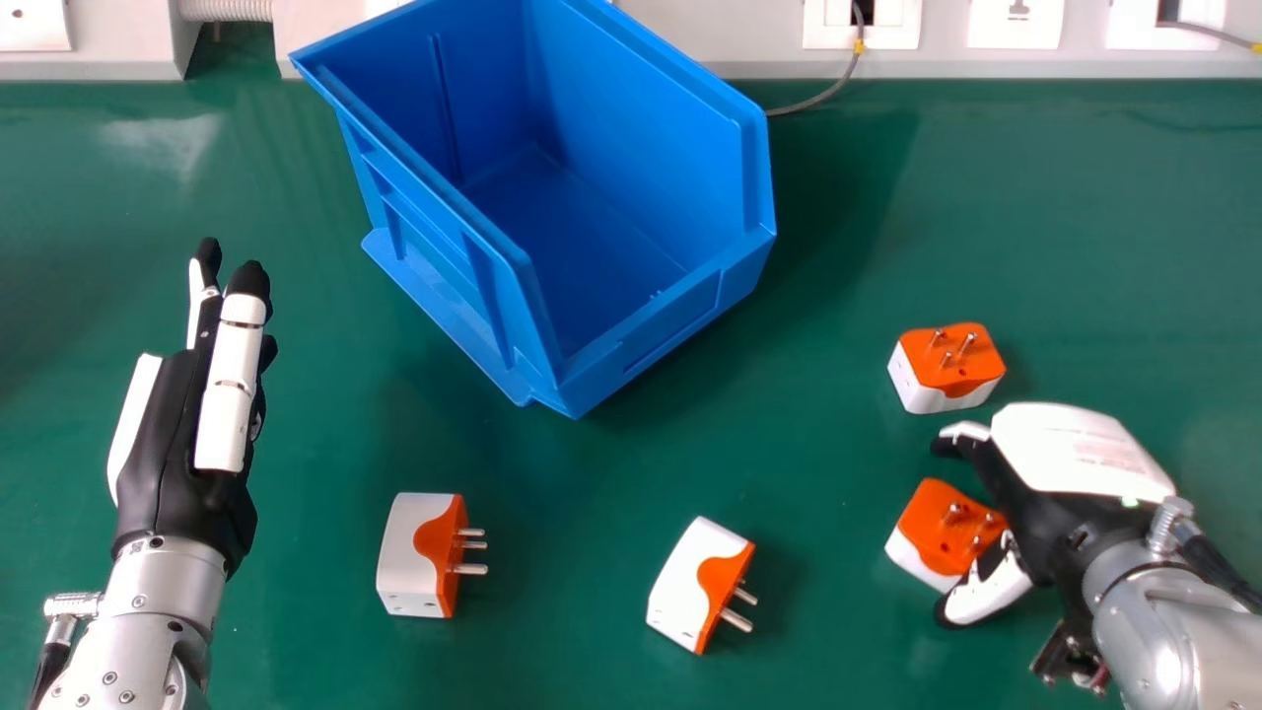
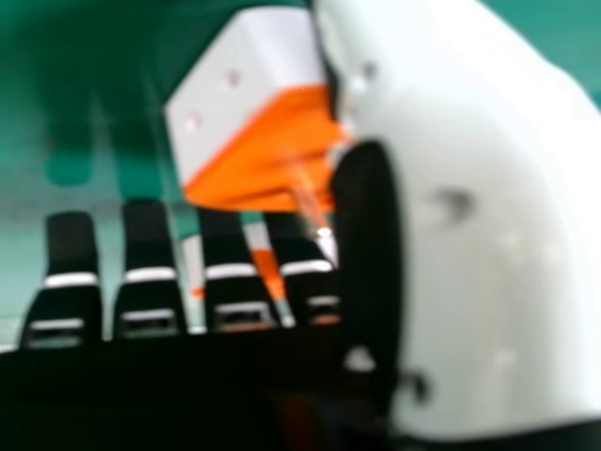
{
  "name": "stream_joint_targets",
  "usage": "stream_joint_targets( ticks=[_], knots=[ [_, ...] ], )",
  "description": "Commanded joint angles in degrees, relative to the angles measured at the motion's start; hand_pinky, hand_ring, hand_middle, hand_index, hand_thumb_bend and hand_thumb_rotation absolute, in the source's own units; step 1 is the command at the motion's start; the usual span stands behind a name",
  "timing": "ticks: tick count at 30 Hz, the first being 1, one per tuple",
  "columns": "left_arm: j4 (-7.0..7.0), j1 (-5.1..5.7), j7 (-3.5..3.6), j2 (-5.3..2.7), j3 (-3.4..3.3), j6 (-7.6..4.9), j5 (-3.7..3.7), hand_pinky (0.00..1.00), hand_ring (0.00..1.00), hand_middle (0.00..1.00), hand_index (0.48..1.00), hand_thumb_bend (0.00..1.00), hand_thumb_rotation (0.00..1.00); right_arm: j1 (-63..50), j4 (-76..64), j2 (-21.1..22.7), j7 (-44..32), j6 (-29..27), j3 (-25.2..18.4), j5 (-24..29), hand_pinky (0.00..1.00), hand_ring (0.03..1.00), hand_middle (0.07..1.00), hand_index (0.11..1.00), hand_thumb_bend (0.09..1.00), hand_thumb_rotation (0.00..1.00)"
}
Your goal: Pick all objects and put in blue box
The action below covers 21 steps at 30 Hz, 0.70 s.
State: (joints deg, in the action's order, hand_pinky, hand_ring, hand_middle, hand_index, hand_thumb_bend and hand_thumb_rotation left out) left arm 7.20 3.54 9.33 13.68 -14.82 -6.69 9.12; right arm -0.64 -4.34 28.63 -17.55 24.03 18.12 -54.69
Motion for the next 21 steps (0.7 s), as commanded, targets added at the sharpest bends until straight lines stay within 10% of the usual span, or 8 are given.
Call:
stream_joint_targets(
  ticks=[1,21],
  knots=[
    [-2.11,-0.05,-0.21,-0.30,0.08,-0.11,0.06,1.00,1.00,1.00,1.000,0.53,1.00,-1.5,4.6,0.2,0.6,1.1,0.4,-0.4,0.34,0.530,0.589,0.604,0.483,0.02],
    [-2.49,0.17,0.37,-0.42,-0.26,0.17,0.54,1.00,1.00,1.00,1.000,0.56,1.00,-0.4,7.9,0.0,3.4,2.6,1.4,-1.0,0.16,0.408,0.490,0.508,0.509,0.00]
  ],
)
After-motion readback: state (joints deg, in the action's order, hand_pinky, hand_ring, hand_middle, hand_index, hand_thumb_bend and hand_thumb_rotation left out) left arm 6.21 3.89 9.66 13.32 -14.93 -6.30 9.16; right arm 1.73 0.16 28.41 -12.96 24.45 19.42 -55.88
